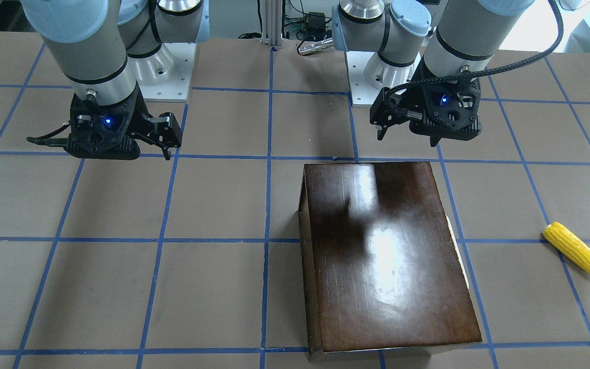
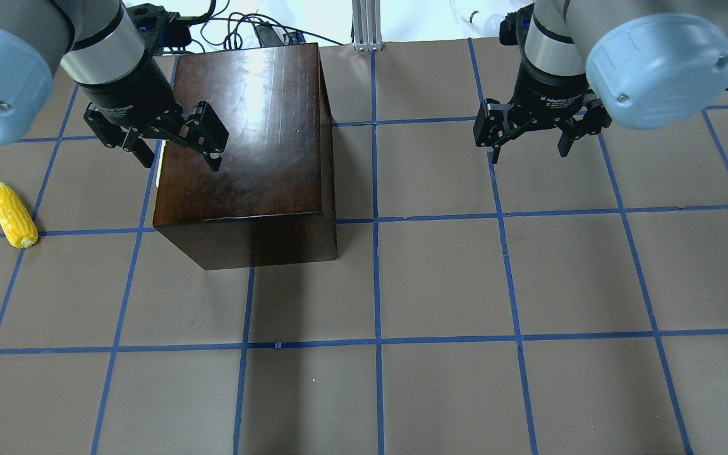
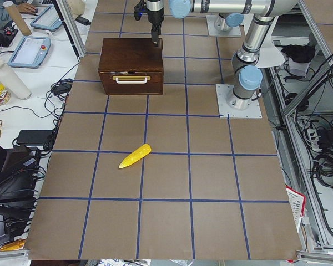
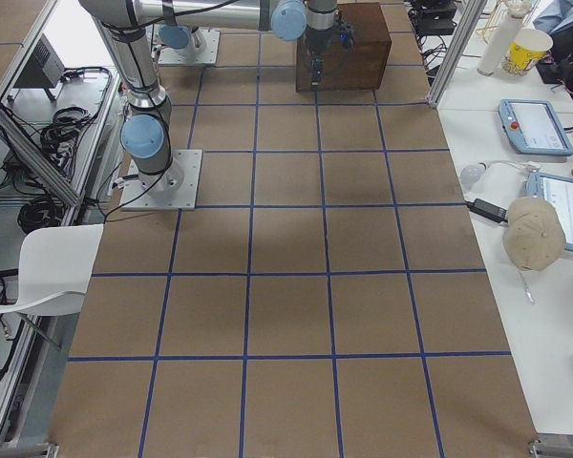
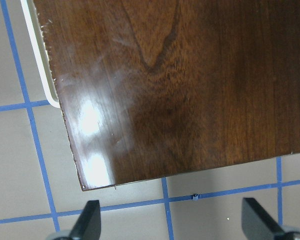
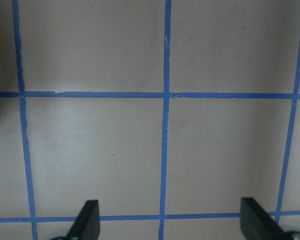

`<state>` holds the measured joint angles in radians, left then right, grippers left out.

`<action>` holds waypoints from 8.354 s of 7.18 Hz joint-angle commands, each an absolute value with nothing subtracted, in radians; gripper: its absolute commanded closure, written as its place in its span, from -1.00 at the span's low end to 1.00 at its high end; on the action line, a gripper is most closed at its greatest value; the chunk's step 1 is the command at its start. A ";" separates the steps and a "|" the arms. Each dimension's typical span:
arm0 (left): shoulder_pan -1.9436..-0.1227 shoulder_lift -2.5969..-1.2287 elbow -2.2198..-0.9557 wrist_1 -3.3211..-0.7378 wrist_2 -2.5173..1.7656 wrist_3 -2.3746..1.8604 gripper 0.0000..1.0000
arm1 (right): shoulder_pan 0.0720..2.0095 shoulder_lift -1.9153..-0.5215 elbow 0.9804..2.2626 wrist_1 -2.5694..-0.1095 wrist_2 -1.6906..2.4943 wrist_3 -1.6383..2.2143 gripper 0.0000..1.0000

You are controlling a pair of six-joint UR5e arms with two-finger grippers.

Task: Open drawer and put corn inside
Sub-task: 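Move the left gripper off the cabinet top toward its drawer side, then lower the left gripper beside the cabinet to the white drawer handle, then close the left gripper on the white drawer handle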

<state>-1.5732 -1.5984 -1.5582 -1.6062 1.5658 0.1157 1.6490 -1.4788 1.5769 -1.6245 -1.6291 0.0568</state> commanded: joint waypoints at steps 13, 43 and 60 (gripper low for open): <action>-1.520 -1.580 -1.554 -1.644 1.575 0.115 -1.00 | 1.649 -1.479 1.577 -1.624 -1.629 0.057 -1.00; -1.143 -2.032 -1.554 -1.301 1.114 0.491 -1.00 | 1.649 -1.477 1.577 -1.624 -1.629 0.057 -1.00; -1.135 -2.052 -1.534 -1.302 1.183 0.604 -1.00 | 1.649 -1.477 1.577 -1.625 -1.631 0.057 -1.00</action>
